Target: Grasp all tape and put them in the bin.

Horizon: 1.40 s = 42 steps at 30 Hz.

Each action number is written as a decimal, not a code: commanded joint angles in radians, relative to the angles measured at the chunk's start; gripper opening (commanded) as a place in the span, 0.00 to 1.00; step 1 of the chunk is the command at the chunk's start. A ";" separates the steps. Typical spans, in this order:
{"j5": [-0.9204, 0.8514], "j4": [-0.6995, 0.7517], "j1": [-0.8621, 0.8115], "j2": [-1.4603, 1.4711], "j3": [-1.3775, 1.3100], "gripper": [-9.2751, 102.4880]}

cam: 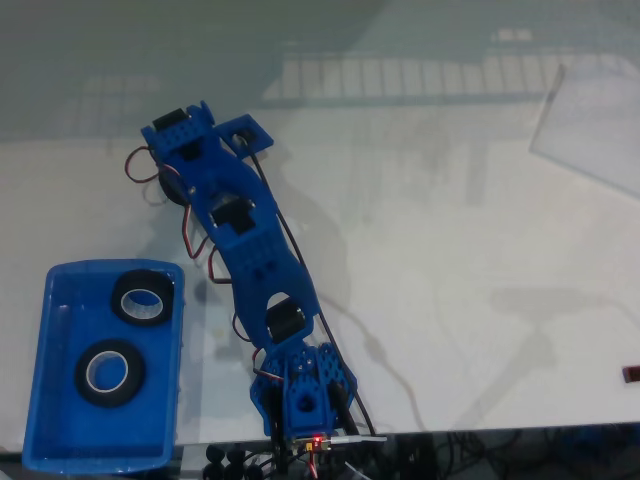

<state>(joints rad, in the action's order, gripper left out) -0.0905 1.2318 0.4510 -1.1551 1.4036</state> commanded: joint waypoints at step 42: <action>0.012 0.295 0.540 -1.034 0.273 0.08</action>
<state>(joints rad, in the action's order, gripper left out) -0.0782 1.5079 0.8759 -2.1230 1.6858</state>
